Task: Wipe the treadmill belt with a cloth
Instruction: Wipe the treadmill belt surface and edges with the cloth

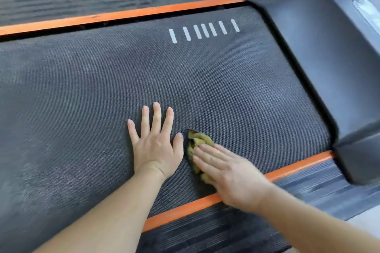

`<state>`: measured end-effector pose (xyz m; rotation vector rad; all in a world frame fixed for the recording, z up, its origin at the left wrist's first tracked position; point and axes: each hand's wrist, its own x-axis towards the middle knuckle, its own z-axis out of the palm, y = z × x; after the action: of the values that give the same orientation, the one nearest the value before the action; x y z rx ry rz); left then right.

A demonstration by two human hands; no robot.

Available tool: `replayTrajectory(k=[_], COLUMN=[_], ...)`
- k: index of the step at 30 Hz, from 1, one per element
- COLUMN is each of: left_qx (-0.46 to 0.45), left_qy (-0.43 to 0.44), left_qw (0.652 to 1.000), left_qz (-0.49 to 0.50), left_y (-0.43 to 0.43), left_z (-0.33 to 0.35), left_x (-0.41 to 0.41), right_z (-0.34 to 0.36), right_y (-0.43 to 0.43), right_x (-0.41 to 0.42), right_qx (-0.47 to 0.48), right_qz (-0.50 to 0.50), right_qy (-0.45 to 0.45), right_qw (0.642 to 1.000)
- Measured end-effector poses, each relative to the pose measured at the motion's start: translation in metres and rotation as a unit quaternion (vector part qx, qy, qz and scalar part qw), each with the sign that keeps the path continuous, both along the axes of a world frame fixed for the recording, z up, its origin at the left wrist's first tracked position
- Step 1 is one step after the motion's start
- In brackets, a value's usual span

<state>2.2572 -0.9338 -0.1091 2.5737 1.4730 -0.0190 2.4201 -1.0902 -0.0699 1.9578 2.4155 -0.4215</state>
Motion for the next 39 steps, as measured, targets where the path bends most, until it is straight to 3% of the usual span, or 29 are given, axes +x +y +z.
replayTrajectory(k=[1,3,5,7,9,12,14,15,17,19,20,22,24,25,29,31,33,35,36,37,39], left_qx=[-0.002,-0.007,-0.008,-0.007,-0.008,-0.004,-0.003,-0.003,-0.001,0.002,0.005,0.005,0.005,0.005,0.002,0.003,0.001,-0.002,-0.002,-0.003,-0.004], left_qy=[-0.001,-0.001,0.001,0.001,0.002,0.005,0.009,0.010,0.009,0.007,0.008,0.008,0.006,0.007,0.013,0.014,0.010,0.009,0.009,0.010,0.010], left_qw=[1.000,1.000,1.000,1.000,1.000,1.000,1.000,1.000,1.000,1.000,1.000,1.000,1.000,1.000,1.000,1.000,1.000,1.000,1.000,1.000,1.000], left_qz=[0.001,-0.001,0.001,0.002,0.003,0.003,0.002,0.001,0.001,0.001,0.001,0.002,0.002,0.002,0.003,0.003,0.003,0.003,0.002,0.001,0.000], left_y=[0.000,0.000,0.000,-0.001,-0.001,0.000,0.000,-0.001,0.000,-0.001,-0.001,-0.001,-0.002,-0.002,-0.001,-0.002,-0.002,-0.001,-0.001,-0.001,-0.002], left_z=[0.000,0.000,0.000,0.001,0.001,0.000,0.001,0.000,-0.001,-0.002,-0.002,-0.004,-0.004,-0.004,-0.002,-0.002,-0.002,-0.001,-0.001,0.000,0.000], left_x=[0.000,0.001,0.000,0.001,0.001,0.001,0.000,-0.001,-0.001,-0.001,-0.001,0.000,0.000,0.001,0.000,0.000,0.000,0.001,0.001,0.002,0.003], right_z=[-0.003,-0.006,-0.002,-0.006,-0.012,-0.011,-0.006,-0.007,-0.001,0.009,0.010,0.006,-0.002,-0.008,-0.012,-0.007,0.002,0.016,0.019,0.019,0.011], right_y=[0.001,0.003,0.005,0.011,0.013,0.006,0.004,0.000,-0.012,-0.026,-0.029,-0.021,-0.008,-0.001,-0.007,-0.017,-0.024,-0.029,-0.028,-0.023,-0.005], right_x=[0.023,0.071,0.099,0.086,0.049,0.013,0.048,0.073,0.128,0.160,0.161,0.143,0.111,0.091,0.043,0.075,0.120,0.150,0.152,0.147,0.116], right_qx=[0.006,0.007,-0.028,-0.035,0.008,0.017,0.017,0.015,-0.003,-0.097,-0.125,-0.118,-0.081,-0.048,0.013,-0.016,-0.040,-0.115,-0.148,-0.155,-0.098], right_qz=[-0.002,-0.149,-0.365,-0.456,-0.388,-0.136,-0.040,-0.064,-0.260,-0.504,-0.566,-0.611,-0.596,-0.559,-0.236,-0.149,-0.295,-0.518,-0.567,-0.589,-0.583], right_qy=[-0.034,-0.107,-0.129,-0.109,-0.066,-0.004,-0.026,-0.054,-0.133,-0.173,-0.165,-0.124,-0.091,-0.085,-0.028,-0.054,-0.095,-0.163,-0.177,-0.165,-0.106], right_qw=[0.999,0.983,0.921,0.883,0.919,0.991,0.999,0.996,0.956,0.840,0.798,0.773,0.793,0.823,0.971,0.987,0.950,0.832,0.791,0.775,0.800])
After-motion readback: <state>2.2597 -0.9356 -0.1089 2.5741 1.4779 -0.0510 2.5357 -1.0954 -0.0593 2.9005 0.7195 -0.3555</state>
